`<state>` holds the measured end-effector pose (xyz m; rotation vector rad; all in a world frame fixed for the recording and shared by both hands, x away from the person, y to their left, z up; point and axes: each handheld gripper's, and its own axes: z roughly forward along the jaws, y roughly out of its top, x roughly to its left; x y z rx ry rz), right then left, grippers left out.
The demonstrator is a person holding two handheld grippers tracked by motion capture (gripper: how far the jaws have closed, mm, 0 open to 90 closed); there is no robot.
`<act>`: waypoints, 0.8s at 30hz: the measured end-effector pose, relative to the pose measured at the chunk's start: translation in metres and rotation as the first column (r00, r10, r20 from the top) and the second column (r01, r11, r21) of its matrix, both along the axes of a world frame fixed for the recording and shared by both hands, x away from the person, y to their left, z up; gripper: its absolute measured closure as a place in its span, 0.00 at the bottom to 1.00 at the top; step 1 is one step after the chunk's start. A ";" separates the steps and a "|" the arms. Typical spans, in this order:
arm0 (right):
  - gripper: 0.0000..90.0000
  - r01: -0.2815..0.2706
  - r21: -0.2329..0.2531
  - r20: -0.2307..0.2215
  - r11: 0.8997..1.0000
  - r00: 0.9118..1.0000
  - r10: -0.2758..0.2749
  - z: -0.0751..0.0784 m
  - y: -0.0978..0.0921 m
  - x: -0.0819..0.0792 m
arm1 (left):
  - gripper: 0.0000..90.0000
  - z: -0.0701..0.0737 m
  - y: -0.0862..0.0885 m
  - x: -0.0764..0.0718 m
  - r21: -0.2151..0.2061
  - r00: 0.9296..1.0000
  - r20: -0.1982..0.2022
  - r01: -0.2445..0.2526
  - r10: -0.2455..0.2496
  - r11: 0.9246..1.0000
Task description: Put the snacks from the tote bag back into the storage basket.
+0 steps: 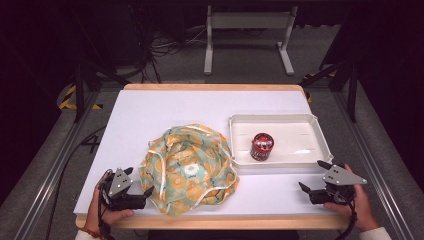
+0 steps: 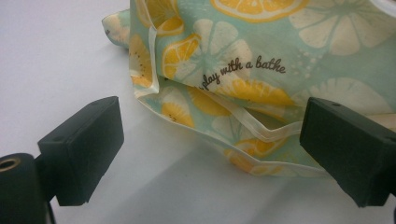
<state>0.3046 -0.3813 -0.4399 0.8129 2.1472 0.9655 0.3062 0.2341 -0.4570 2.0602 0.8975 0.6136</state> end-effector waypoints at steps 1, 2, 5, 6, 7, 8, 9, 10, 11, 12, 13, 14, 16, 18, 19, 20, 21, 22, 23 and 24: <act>0.06 0.000 0.003 0.003 1.000 1.000 0.000 0.000 0.000 0.000 | 0.08 0.000 0.000 0.000 0.001 1.000 0.001 0.000 0.000 1.000; 0.06 -0.001 0.006 0.004 1.000 1.000 0.001 0.000 -0.001 -0.001 | 0.08 0.000 0.000 0.000 0.001 1.000 0.000 -0.002 0.002 1.000; 0.06 -0.004 0.012 0.004 1.000 1.000 0.004 0.000 -0.001 -0.001 | 0.08 0.000 -0.001 0.000 0.003 1.000 -0.003 0.000 0.000 1.000; 0.06 -0.006 0.006 0.003 1.000 1.000 0.006 -0.001 0.000 -0.001 | 0.08 0.000 -0.001 0.000 0.002 1.000 -0.003 0.000 0.000 1.000; 0.06 -0.006 0.006 0.003 1.000 1.000 0.006 -0.001 0.000 -0.001 | 0.08 0.000 -0.001 0.000 0.002 1.000 -0.003 0.000 0.000 1.000; 0.06 -0.009 0.010 -0.001 1.000 1.000 0.009 -0.001 0.000 -0.001 | 0.08 0.000 -0.001 0.000 0.002 1.000 -0.004 0.001 -0.001 1.000; 0.06 -0.009 0.010 -0.001 1.000 1.000 0.009 -0.001 0.000 -0.001 | 0.08 0.000 -0.001 0.000 0.002 1.000 -0.004 0.001 -0.001 1.000; 0.06 -0.009 0.007 0.003 1.000 1.000 0.009 -0.001 0.001 0.000 | 0.08 0.000 -0.001 0.000 0.004 1.000 -0.006 0.002 -0.002 1.000; 0.06 -0.011 0.007 0.003 1.000 1.000 0.011 -0.001 0.001 0.000 | 0.08 0.000 -0.001 0.000 0.004 1.000 -0.006 0.002 -0.002 1.000; 0.06 -0.013 0.005 0.002 1.000 1.000 0.013 -0.001 0.001 0.000 | 0.08 0.000 -0.001 0.000 0.002 1.000 -0.006 0.002 -0.002 1.000; 0.06 -0.013 0.005 0.002 1.000 1.000 0.013 -0.001 0.001 0.000 | 0.08 0.000 -0.001 0.000 0.002 1.000 -0.006 0.002 -0.002 1.000; 0.06 -0.011 0.003 0.003 1.000 1.000 0.011 -0.002 0.001 0.000 | 0.08 0.000 -0.001 0.000 0.002 1.000 -0.006 0.002 -0.002 1.000; 0.06 -0.011 0.005 0.002 1.000 1.000 0.011 -0.002 0.001 0.000 | 0.08 0.000 -0.001 0.000 0.002 1.000 -0.007 0.001 -0.001 1.000; 0.06 -0.013 0.003 0.000 1.000 1.000 0.013 -0.002 0.002 0.000 | 0.08 0.000 -0.001 0.000 0.003 1.000 -0.007 0.002 -0.002 1.000; 0.07 -0.017 0.004 -0.001 1.000 1.000 0.017 -0.002 0.002 0.000 | 0.08 0.000 -0.001 0.000 0.004 1.000 -0.007 0.003 -0.003 1.000; 0.07 -0.018 0.000 0.002 1.000 1.000 0.018 -0.002 0.002 0.000 | 0.08 0.000 -0.001 0.000 0.004 1.000 -0.007 0.003 -0.003 1.000; 0.07 -0.018 0.000 0.002 1.000 1.000 0.018 -0.002 0.002 0.000 | 0.08 0.000 -0.001 0.000 0.004 1.000 -0.005 0.003 -0.003 1.000; 0.07 -0.019 -0.003 0.003 1.000 1.000 0.019 -0.002 0.003 0.000 | 0.08 0.000 -0.001 0.000 0.004 1.000 -0.005 0.004 -0.004 1.000; 0.07 -0.023 -0.005 0.004 1.000 1.000 0.023 -0.002 0.003 0.000 | 0.08 0.000 -0.001 0.000 0.004 1.000 -0.005 0.002 -0.002 1.000; 0.07 -0.023 -0.006 0.005 1.000 1.000 0.024 -0.002 0.003 0.000 | 0.08 0.000 -0.001 0.000 0.005 1.000 -0.005 0.002 -0.002 1.000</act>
